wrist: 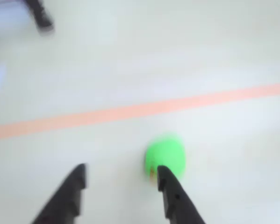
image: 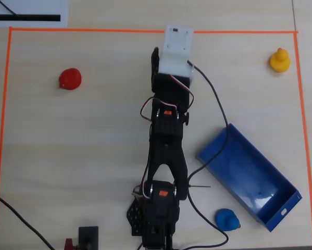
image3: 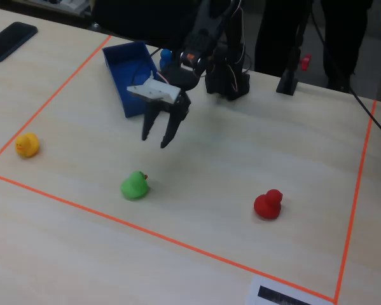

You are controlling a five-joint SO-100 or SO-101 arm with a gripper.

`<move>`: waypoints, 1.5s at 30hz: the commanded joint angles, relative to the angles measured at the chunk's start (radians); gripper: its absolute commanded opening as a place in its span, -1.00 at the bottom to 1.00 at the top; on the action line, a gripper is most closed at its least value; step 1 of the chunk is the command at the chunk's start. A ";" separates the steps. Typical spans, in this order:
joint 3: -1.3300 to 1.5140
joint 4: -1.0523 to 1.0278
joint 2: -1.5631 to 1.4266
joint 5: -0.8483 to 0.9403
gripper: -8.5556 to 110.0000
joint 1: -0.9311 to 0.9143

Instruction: Grasp green duck and put it into box.

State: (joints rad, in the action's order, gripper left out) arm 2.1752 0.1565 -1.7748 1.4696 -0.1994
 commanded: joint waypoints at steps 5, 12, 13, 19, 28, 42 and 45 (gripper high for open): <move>-0.293 0.245 0.390 0.002 -0.32 -0.069; -0.353 0.206 0.552 0.026 -0.24 -0.089; -0.342 0.192 0.557 0.028 -0.24 -0.089; -0.282 0.169 0.574 0.023 -0.25 -0.077; -0.287 0.178 0.661 0.046 -0.25 -0.086; -0.373 0.153 0.729 0.060 -0.28 -0.100; -0.371 0.135 0.719 0.071 -0.31 -0.107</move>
State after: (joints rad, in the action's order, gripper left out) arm 1.8438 0.3083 -1.0339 1.5217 -0.2869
